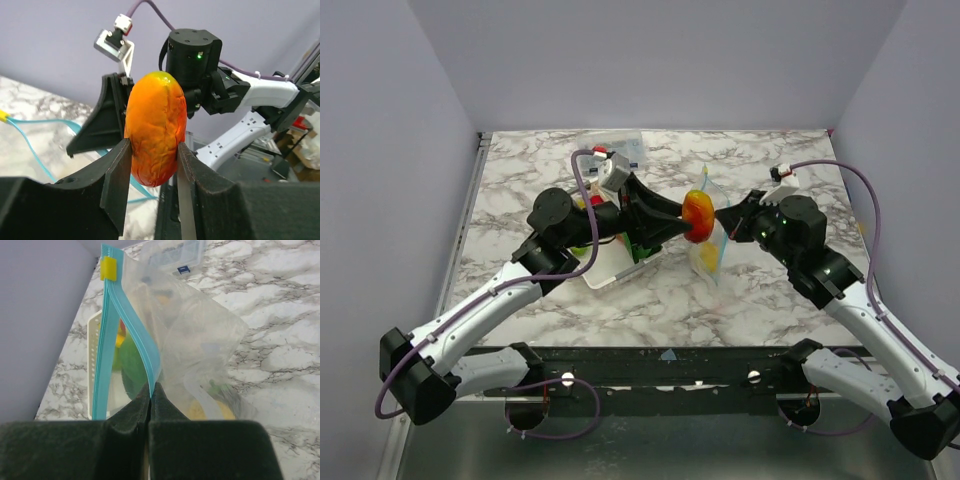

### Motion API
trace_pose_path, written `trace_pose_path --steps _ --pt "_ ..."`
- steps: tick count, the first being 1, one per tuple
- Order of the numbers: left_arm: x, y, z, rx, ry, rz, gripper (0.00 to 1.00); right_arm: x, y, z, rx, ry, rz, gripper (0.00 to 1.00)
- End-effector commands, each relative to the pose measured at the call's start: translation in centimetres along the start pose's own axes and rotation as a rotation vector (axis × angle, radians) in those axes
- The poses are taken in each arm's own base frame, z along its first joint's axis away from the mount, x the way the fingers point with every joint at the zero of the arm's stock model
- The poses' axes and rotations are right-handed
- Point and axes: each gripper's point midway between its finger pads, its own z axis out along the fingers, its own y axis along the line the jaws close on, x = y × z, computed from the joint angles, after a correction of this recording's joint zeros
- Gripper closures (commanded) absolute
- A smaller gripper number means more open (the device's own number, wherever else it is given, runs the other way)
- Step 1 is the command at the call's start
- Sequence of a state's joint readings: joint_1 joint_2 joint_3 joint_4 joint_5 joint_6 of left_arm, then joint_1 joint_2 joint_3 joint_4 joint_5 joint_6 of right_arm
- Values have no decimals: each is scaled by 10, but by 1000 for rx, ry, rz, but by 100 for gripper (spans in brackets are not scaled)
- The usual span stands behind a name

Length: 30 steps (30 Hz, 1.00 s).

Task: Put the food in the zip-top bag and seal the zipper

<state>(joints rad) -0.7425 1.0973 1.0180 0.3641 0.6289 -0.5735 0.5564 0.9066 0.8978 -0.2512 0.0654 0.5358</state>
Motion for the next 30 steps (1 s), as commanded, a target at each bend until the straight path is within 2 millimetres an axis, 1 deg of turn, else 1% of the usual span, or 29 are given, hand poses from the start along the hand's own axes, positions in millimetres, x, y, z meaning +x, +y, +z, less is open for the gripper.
trace_pose_path --steps 1,5,7,12,13,17,20,21,22,24,27,28,30 --pt "-1 20 13 -19 -83 145 100 -5 16 -3 -77 -22 33 99" --pt "0 40 17 -91 -148 213 100 -6 18 -2 -86 -21 35 99" --pt "1 50 21 -115 -166 219 100 -8 19 -3 -85 -27 35 99" --pt "12 72 29 -177 -153 230 100 -7 18 -2 -81 -26 34 99" --pt "16 79 31 -207 -147 235 100 -7 18 -2 -80 -27 32 99" --pt "24 98 31 -298 -139 276 99 -8 17 -3 -77 -32 33 99" --pt "29 111 33 -349 -122 264 87 -8 16 -5 -74 -37 36 99" --pt "30 116 33 -369 -112 254 80 -7 15 -5 -72 -35 36 99" --pt "31 118 34 -380 -109 236 69 -7 14 -5 -68 -37 36 99" --pt "36 124 35 -412 -92 193 51 -8 14 -5 -63 -40 36 99" --pt "42 131 31 -458 -86 128 37 -11 14 -7 -59 -45 36 99" --pt "42 130 29 -463 -93 106 32 -11 14 -7 -62 -49 36 99" --pt "42 128 25 -471 -94 91 19 -12 15 -8 -64 -51 39 99"
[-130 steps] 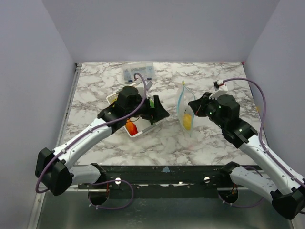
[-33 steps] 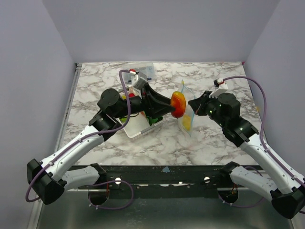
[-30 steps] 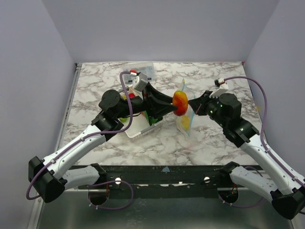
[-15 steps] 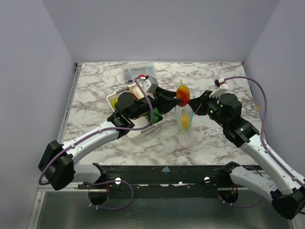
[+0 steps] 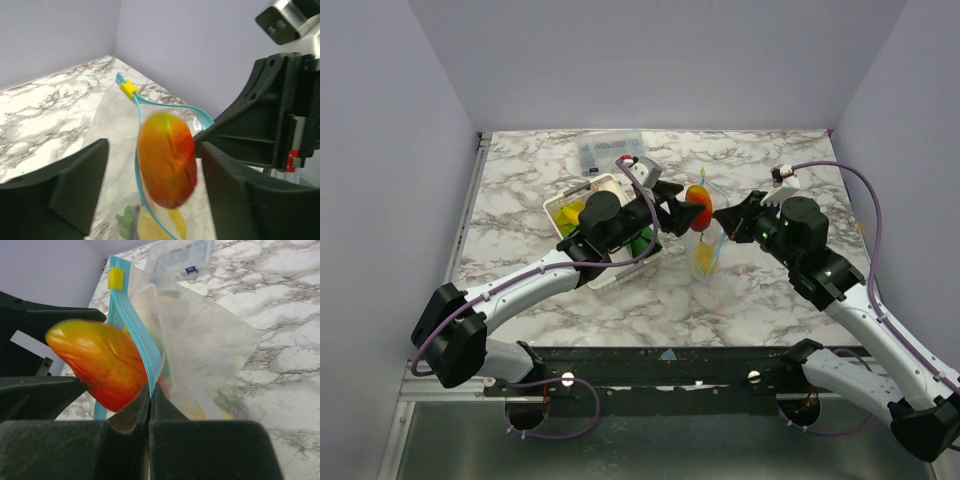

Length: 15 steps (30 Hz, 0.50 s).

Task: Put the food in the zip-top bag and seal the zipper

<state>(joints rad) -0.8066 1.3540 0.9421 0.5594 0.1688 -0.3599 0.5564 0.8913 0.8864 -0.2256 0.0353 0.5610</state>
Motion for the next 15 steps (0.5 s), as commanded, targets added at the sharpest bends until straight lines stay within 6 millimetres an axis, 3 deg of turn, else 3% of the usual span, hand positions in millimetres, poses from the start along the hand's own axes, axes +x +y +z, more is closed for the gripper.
trace_pose_path --steps 1,10,15 --pt "-13 2 -7 -55 -20 -65 16 -10 7 -5 -24 -41 13 99" --pt "-15 -9 -32 -53 60 -93 15 -9 3 -2 -6 -40 4 99" --pt "3 -6 -48 -60 207 -159 19 -5 2 -1 -3 -29 9 99"
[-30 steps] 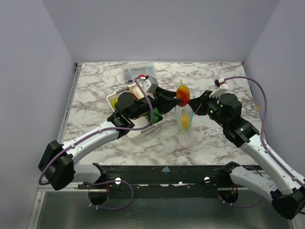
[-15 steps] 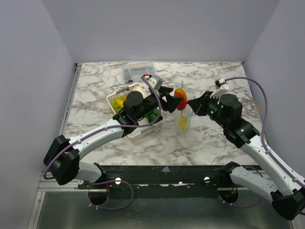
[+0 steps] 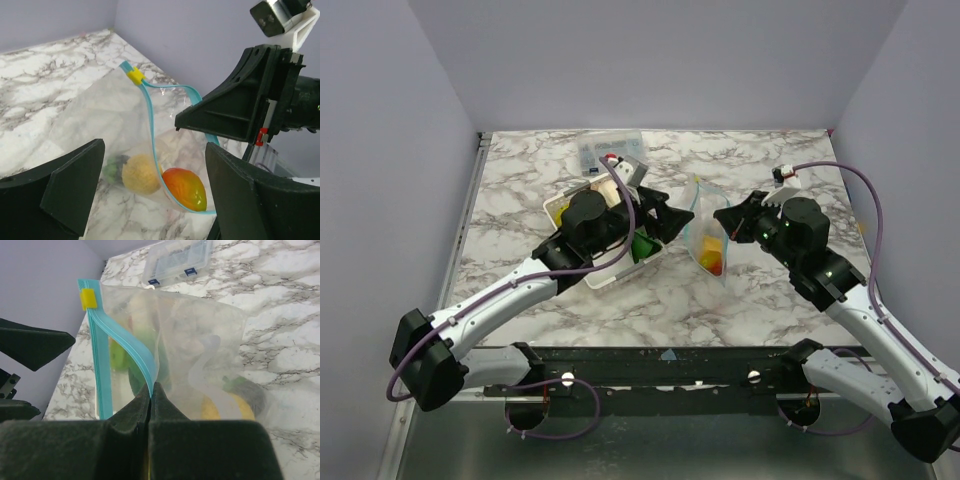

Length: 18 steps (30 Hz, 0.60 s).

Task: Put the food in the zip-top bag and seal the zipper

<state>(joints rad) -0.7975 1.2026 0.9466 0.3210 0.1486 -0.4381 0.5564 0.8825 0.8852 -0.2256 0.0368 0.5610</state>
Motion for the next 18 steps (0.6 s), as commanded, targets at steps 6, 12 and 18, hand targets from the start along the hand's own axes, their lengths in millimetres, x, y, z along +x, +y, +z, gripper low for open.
trace_pose_path --steps 6,12,18 --pt "47 -15 -27 82 283 -196 21 -6 1 -2 12 -25 34 99" --pt "69 -31 -23 154 385 -309 22 -7 5 -3 11 -5 61 99" --pt "89 -31 -15 123 496 -368 39 -5 7 -9 11 13 95 99"
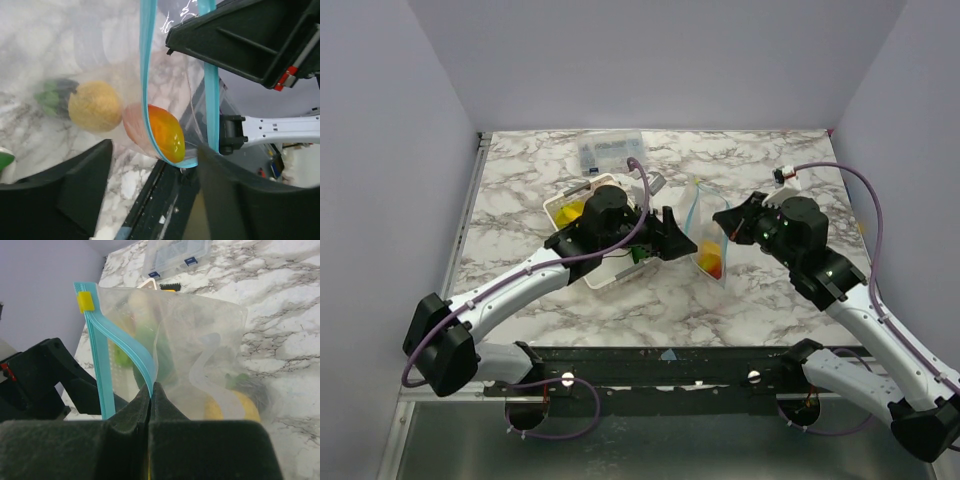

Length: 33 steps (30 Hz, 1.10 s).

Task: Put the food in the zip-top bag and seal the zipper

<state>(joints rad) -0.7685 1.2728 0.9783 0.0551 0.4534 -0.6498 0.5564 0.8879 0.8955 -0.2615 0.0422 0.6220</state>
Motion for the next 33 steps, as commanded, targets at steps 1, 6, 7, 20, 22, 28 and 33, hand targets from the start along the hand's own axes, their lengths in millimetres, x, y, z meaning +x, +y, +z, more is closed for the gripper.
trace_pose_path --steps 1,6,7,20,22,28,33 --pt "14 -6 10 19 133 -73 55 -9 9 -10 -10 -9 36 99" --pt "16 -38 8 153 152 -129 98 -21 2 -29 80 17 -6 99" --pt "17 -54 5 208 167 -180 98 -24 -1 -33 117 25 -14 99" --pt "18 0 8 0 110 -654 100 14 -78 82 513 285 -231 99" --pt "13 10 6 -27 100 -624 100 15 -72 84 474 288 -228 99" --pt "2 -4 4 43 108 -542 100 -24 -42 59 390 190 -227 99" --pt "0 -7 9 54 104 -489 100 -34 -42 30 385 120 -215 99"
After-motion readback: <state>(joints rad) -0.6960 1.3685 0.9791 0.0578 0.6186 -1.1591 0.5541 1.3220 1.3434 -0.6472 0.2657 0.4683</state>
